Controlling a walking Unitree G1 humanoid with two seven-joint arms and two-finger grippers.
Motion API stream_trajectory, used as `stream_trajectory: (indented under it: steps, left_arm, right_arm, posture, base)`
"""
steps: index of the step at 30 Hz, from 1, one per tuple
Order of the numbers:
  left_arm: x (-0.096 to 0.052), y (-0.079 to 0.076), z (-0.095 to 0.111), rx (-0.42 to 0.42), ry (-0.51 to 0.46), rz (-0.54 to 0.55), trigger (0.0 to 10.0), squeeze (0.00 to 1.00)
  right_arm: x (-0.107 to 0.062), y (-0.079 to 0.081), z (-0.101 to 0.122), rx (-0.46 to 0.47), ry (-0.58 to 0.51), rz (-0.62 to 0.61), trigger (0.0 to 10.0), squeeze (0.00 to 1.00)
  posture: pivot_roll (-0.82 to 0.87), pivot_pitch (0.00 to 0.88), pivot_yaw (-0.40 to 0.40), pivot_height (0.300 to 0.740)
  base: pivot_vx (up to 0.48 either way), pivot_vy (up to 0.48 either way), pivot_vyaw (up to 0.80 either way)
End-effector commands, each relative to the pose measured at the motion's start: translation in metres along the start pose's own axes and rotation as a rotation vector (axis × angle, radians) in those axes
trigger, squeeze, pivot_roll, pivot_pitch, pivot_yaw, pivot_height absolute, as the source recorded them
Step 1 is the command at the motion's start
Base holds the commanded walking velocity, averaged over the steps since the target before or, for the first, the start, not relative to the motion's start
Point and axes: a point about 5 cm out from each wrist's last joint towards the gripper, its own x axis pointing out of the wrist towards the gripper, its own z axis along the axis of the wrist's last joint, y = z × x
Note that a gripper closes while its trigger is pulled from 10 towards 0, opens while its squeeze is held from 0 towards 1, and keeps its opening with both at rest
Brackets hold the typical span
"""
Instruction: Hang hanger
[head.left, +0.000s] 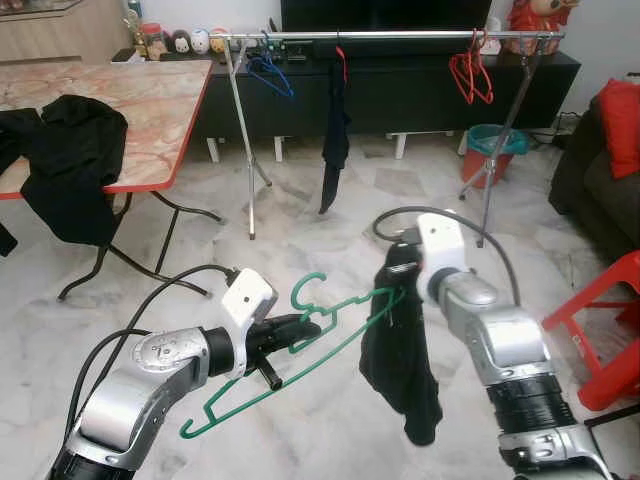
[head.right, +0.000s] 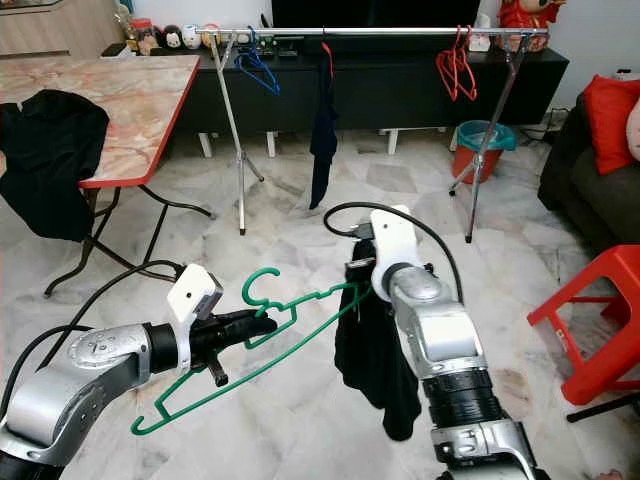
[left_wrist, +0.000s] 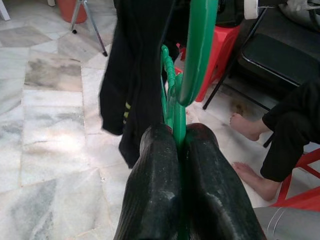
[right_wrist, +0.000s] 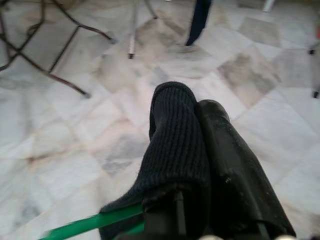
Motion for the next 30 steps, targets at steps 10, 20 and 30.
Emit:
stream_trajectory:
  steps: [10, 20, 30]
  left_arm:
    - [0.002, 0.006, 0.008, 0.016, -0.02, 0.071, 10.0, 0.0]
    - [-0.009, 0.034, 0.006, 0.065, 0.065, 0.272, 10.0, 0.0]
    - [-0.019, 0.036, 0.002, 0.112, 0.137, 0.25, 10.0, 0.0]
  right_arm:
    - [-0.009, 0.025, 0.019, 0.006, -0.072, 0.091, 10.0, 0.0]
    - [-0.013, 0.024, 0.014, 0.006, -0.057, 0.054, 10.0, 0.0]
    - [-0.012, 0.01, 0.017, 0.001, -0.067, -0.039, 10.0, 0.0]
  posture:
    - [-0.03, 0.0, 0.006, 0.74]
    - [-0.03, 0.0, 0.006, 0.74]
    - [-0.03, 0.0, 0.004, 0.74]
  base:
    - [0.0, 0.0, 0.0]
    - [0.0, 0.0, 0.0]
    - [0.0, 0.0, 0.0]
